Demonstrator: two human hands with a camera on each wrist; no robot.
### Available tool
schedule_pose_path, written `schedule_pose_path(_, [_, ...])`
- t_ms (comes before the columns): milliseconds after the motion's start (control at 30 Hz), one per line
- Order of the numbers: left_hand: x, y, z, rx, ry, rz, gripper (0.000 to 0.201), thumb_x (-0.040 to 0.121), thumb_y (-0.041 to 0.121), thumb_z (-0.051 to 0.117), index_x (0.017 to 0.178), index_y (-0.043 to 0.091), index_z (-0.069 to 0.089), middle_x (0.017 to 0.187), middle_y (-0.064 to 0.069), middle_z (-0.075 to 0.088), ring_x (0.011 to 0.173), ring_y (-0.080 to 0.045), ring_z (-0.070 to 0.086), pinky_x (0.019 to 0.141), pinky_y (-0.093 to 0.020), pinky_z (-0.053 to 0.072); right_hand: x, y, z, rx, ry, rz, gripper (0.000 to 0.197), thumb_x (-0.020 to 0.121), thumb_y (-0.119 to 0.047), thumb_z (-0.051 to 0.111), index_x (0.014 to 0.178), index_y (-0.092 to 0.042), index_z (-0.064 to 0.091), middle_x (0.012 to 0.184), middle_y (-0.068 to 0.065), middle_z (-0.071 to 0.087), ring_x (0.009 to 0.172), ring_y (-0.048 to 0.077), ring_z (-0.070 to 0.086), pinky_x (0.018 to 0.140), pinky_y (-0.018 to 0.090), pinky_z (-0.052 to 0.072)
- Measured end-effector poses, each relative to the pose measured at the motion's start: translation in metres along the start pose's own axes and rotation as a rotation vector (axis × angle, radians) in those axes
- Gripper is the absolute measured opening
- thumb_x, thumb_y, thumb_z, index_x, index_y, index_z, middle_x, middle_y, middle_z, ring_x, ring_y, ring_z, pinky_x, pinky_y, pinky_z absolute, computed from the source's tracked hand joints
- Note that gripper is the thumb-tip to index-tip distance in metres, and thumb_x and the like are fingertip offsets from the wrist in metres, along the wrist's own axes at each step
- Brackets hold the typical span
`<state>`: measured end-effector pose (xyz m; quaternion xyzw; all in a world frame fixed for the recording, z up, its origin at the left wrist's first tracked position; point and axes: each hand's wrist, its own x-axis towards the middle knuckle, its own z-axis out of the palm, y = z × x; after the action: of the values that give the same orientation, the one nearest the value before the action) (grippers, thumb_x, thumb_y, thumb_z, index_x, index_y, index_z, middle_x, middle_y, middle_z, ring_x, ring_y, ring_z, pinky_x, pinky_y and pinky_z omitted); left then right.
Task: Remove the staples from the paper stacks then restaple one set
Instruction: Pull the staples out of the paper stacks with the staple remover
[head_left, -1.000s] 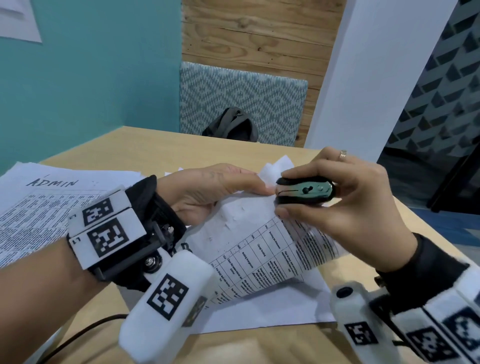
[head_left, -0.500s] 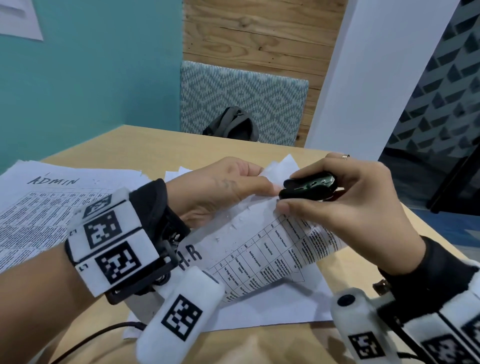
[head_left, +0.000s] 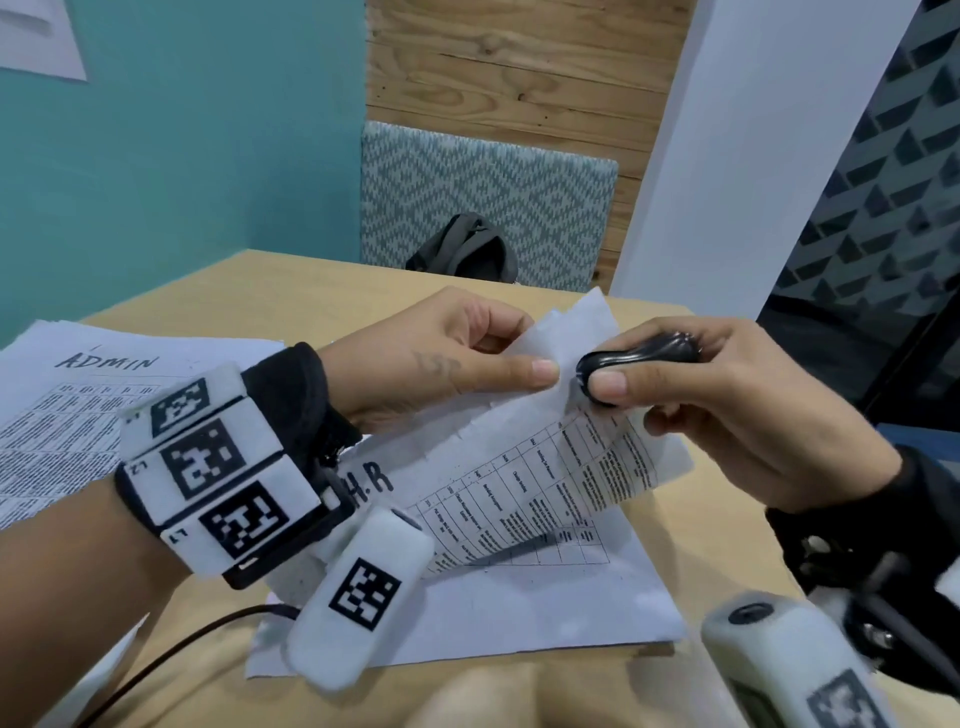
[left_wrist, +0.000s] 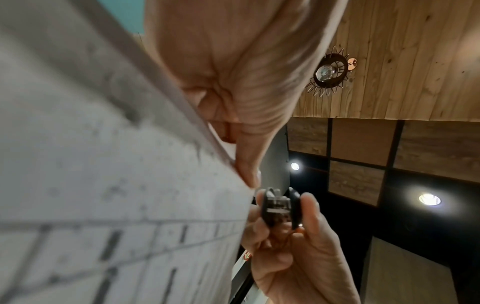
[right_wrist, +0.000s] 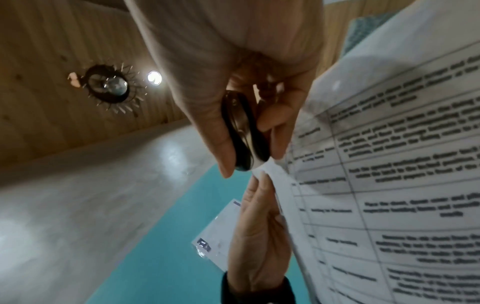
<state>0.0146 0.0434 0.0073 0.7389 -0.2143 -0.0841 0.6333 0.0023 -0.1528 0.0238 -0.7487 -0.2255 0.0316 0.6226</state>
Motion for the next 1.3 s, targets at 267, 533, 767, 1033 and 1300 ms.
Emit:
schedule_pose_path(267, [0.002, 0.003, -0.01, 0.09, 0.011, -0.069, 0.044, 0.079, 0.024, 0.058, 0.106, -0.01, 0.058, 0.11, -0.03, 0.062, 0.085, -0.03, 0.06, 0.08, -0.038, 0.049, 0.005, 0.0, -0.015, -0.272, 0.003, -0.042, 0.045, 0.029, -0.013, 0.091, 0.069, -0.007, 0.072, 0.067, 0.011, 0.07, 0.058, 0.015, 0.056, 0.049, 0.021, 0.042])
schedule_pose_path(533, [0.002, 0.001, -0.016, 0.135, 0.061, -0.107, 0.038, 0.071, 0.017, 0.069, 0.103, -0.003, 0.063, 0.102, -0.022, 0.068, 0.082, -0.029, 0.063, 0.076, -0.037, 0.053, 0.005, 0.003, -0.021, -0.788, -0.145, 0.066, 0.037, 0.045, -0.029, 0.092, 0.078, -0.025, 0.074, 0.095, -0.01, 0.064, 0.075, 0.013, 0.066, 0.077, 0.031, 0.053])
schedule_pose_path(767, [-0.003, 0.012, -0.013, 0.202, 0.092, 0.024, 0.029, 0.068, 0.008, 0.078, 0.095, 0.006, 0.067, 0.082, -0.021, 0.066, 0.068, -0.025, 0.059, 0.07, -0.034, 0.048, 0.008, 0.001, -0.03, -0.368, -0.422, 0.127, 0.066, 0.031, -0.044, 0.091, 0.088, -0.016, 0.074, 0.099, 0.008, 0.066, 0.08, 0.032, 0.061, 0.072, 0.044, 0.045])
schedule_pose_path(1033, [-0.006, 0.033, 0.003, 0.235, -0.084, 0.054, 0.037, 0.067, 0.001, 0.067, 0.101, 0.014, 0.064, 0.086, -0.009, 0.07, 0.072, -0.015, 0.064, 0.067, -0.029, 0.054, 0.004, 0.001, -0.019, -0.317, -0.522, 0.128, 0.067, 0.032, -0.047, 0.09, 0.09, -0.017, 0.074, 0.09, 0.02, 0.07, 0.078, 0.023, 0.06, 0.077, 0.051, 0.044])
schedule_pose_path(1300, [-0.021, 0.042, -0.016, 0.278, -0.005, 0.071, 0.068, 0.058, -0.002, 0.082, 0.118, 0.017, 0.056, 0.102, -0.001, 0.071, 0.093, -0.01, 0.066, 0.071, -0.015, 0.052, 0.003, -0.001, -0.021, -0.311, -0.377, 0.057, 0.052, 0.036, -0.022, 0.087, 0.086, -0.015, 0.074, 0.072, 0.007, 0.07, 0.065, 0.012, 0.059, 0.061, 0.028, 0.047])
